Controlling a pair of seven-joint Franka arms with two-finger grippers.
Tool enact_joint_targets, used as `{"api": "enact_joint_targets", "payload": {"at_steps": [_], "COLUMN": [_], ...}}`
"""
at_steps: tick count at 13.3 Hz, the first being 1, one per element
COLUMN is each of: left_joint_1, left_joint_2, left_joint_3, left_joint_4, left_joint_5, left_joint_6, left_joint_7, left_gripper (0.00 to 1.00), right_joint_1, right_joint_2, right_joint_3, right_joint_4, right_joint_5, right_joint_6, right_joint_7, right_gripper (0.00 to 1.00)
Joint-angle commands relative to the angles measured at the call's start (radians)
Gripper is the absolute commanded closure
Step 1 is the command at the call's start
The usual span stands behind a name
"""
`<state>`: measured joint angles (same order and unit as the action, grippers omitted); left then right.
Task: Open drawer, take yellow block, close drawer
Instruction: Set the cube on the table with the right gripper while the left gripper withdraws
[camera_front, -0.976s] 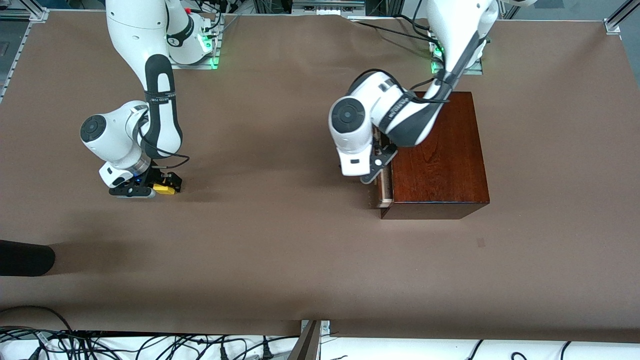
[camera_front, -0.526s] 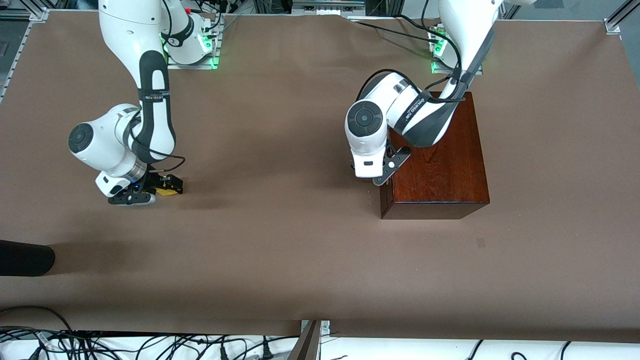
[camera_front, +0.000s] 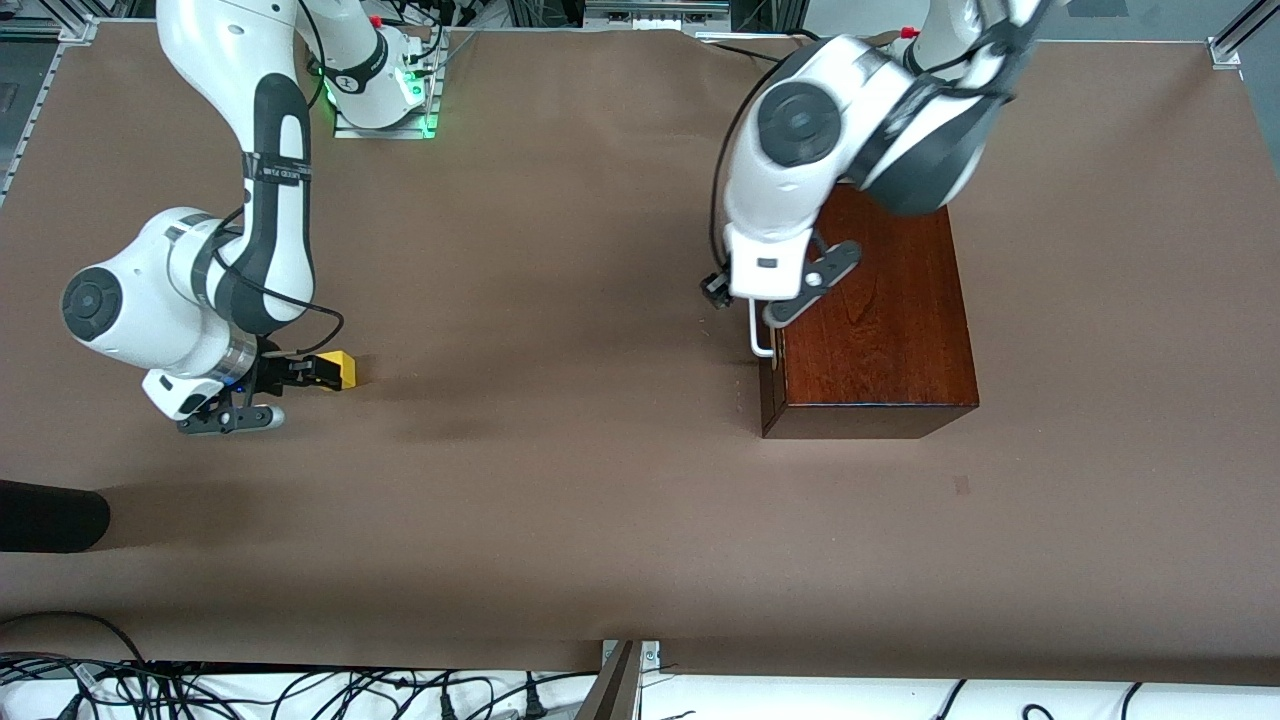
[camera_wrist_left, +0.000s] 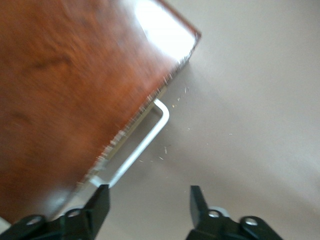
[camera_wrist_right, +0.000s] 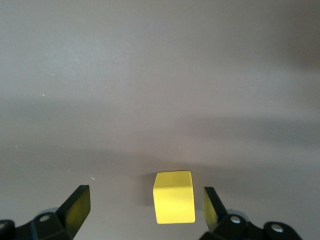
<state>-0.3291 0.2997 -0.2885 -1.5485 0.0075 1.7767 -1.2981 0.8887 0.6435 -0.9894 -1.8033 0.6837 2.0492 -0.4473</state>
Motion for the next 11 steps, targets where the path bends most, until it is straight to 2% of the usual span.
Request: {"api": "enact_joint_targets", "payload": {"at_steps": [1,3,5,7,10,11], "left_joint_1": [0.099,0.13,0.163,0.163,0.162,0.163], "left_joint_2": [-0.112,-0.172,-0.212,-0.24,-0.278,-0.293], "left_joint_3": [-0.002,0.063,0.124,0.214,0.319,0.331], "left_joint_4": [-0.028,-0.03,-0.03,-0.033,-0.057,-0.077], "left_joint_5": [-0.043,-0.043,-0.044,-0.044,-0.041,-0.029], "left_joint_6": [-0.094,-0.164,-0.21,-0.238,-0.231,-0.208], "left_joint_7": [0.255,0.447,0.641,0.816,1.096,1.202], "left_gripper": [0.0,0.0,0.0,0.0,0.0,0.0], "right_joint_1": [-0.013,-0.074,-0.164,-0.275,-0.407,-0.444], "right_joint_2": [-0.004,-0.053,-0.146,-0.235,-0.333,-0.366], "right_joint_3": [0.03,0.119,0.246,0.384,0.517,0.552], "right_joint_4": [0.042,0.056,0.056,0.055,0.041,0.041], "right_joint_5": [-0.049,-0.126,-0.267,-0.378,-0.44,-0.473], "right_joint_6": [-0.034,-0.032,-0.026,-0.032,-0.066,-0.076], "right_joint_7": [0.07,0.142,0.243,0.327,0.348,0.355], "right_gripper": [0.0,0.0,0.0,0.0,0.0,0.0]}}
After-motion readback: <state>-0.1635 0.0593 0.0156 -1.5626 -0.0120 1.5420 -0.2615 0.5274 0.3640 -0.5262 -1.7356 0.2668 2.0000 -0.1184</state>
